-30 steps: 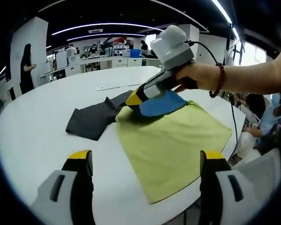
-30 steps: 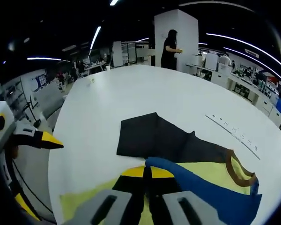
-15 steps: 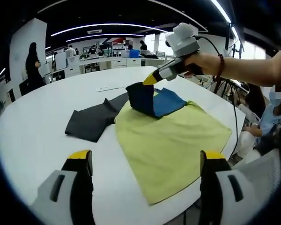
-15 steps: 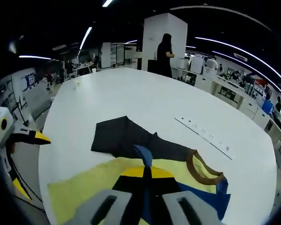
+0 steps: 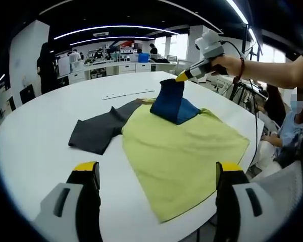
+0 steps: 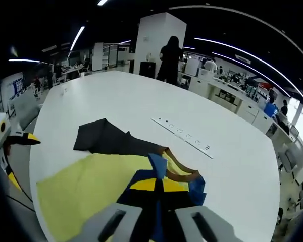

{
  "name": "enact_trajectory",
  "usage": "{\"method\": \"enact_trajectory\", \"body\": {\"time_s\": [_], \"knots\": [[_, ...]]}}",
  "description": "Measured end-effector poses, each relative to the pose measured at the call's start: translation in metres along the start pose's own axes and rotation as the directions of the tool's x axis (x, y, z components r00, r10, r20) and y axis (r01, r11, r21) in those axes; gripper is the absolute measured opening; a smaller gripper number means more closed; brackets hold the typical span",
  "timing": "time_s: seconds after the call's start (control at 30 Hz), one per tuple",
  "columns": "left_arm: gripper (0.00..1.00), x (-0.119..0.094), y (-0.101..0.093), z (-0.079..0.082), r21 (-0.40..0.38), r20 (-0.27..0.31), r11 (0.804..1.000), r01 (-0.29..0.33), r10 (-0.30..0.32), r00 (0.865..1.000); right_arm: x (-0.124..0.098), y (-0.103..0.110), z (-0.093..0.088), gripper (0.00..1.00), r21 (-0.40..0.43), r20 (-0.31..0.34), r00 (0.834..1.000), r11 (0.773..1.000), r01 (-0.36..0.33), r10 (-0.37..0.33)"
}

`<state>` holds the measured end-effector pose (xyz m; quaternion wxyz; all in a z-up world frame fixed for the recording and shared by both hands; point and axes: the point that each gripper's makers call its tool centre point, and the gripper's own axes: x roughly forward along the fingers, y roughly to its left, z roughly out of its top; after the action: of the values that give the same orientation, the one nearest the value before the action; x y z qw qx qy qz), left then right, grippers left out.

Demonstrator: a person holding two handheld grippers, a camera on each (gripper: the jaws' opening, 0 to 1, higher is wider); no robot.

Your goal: Fold the garment on the visible template until the final outline fits inside the template.

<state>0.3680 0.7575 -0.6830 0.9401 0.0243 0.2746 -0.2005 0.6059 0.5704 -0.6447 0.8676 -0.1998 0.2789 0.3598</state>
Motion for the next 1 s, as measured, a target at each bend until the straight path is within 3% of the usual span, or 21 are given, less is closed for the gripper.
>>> {"method": "enact_trajectory", "body": {"time_s": [0.33, 0.67, 0.83, 1.0], "knots": [[0.93, 0.0, -0.001, 0.002, 0.006, 0.003, 1.0, 0.004, -0.004, 1.0, -0.031, -0.068, -0.025, 0.0, 0.005, -0.044, 0.99, 0.991, 0.132, -0.132], [0.93, 0.003, -0.002, 0.002, 0.01, -0.006, 1.0, 0.01, -0.01, 1.0, -0.061, -0.106, -0.056, 0.0, 0.006, -0.096, 0.971, 0.975, 0.221, -0.22], [0.93, 0.005, -0.003, 0.003, 0.014, -0.009, 1.0, 0.014, -0.014, 1.0, -0.075, -0.129, -0.076, 0.0, -0.078, -0.149, 0.943, 0.954, 0.288, -0.297], [0.93, 0.006, -0.004, 0.004, 0.016, -0.008, 1.0, 0.016, -0.016, 1.0, -0.09, -0.148, -0.093, 0.0, -0.095, -0.178, 0.924, 0.94, 0.327, -0.339]]}}
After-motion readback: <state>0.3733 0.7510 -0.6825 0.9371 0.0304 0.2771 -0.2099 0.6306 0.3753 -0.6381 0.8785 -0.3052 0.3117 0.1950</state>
